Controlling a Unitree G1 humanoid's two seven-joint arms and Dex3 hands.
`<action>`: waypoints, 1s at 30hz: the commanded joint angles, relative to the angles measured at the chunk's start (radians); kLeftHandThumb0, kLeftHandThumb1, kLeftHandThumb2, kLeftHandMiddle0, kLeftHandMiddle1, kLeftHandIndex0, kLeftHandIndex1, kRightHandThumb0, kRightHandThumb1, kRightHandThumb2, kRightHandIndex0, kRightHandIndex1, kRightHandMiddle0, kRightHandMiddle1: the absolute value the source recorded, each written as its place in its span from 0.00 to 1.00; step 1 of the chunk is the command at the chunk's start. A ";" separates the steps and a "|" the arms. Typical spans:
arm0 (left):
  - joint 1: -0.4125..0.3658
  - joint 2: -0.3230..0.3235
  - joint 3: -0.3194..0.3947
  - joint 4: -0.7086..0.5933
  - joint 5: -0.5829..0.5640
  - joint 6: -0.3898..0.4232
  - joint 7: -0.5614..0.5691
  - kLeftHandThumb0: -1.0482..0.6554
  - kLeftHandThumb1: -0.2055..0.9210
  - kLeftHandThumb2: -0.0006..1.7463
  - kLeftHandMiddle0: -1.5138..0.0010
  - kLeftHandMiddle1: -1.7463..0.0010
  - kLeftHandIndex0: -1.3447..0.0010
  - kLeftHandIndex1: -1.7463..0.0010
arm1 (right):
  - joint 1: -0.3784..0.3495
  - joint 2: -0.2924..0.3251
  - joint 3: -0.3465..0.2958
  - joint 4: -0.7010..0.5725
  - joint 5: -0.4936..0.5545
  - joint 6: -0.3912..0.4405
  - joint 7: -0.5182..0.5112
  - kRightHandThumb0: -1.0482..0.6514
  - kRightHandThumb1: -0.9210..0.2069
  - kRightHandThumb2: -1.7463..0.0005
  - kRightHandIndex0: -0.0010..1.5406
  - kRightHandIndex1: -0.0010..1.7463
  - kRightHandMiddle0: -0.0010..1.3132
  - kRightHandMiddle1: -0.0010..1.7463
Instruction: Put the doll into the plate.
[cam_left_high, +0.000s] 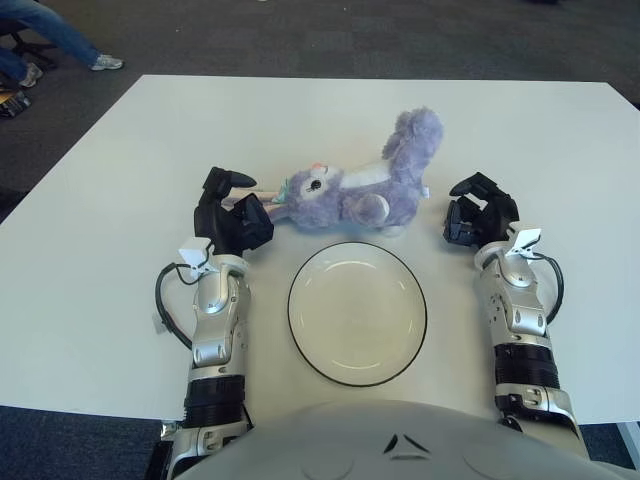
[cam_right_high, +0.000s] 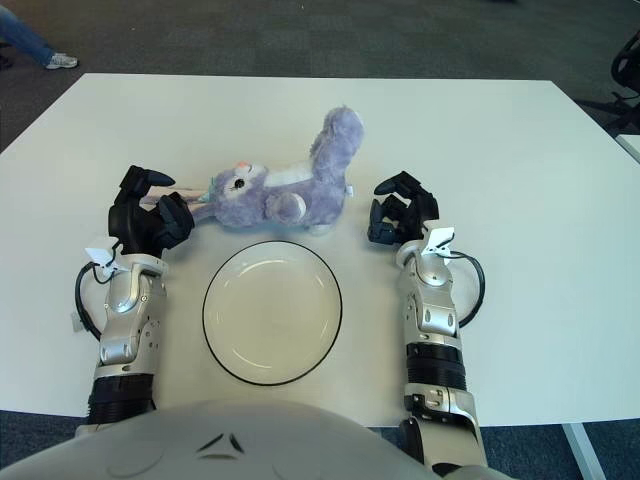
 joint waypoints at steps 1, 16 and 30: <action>0.031 -0.003 0.001 0.030 -0.002 0.003 -0.008 0.34 0.49 0.73 0.19 0.00 0.56 0.00 | -0.031 0.013 -0.026 0.059 0.018 -0.051 -0.017 0.61 0.80 0.10 0.55 1.00 0.58 0.83; 0.032 -0.007 0.002 0.026 0.001 0.005 0.001 0.34 0.47 0.75 0.18 0.00 0.55 0.00 | -0.070 0.020 -0.045 0.154 0.010 -0.118 -0.051 0.61 0.76 0.10 0.47 1.00 0.53 0.94; 0.040 -0.001 0.006 0.007 -0.004 0.021 -0.001 0.34 0.48 0.74 0.19 0.00 0.56 0.00 | -0.069 0.021 -0.032 0.158 -0.007 -0.104 -0.070 0.61 0.85 0.07 0.57 1.00 0.60 0.84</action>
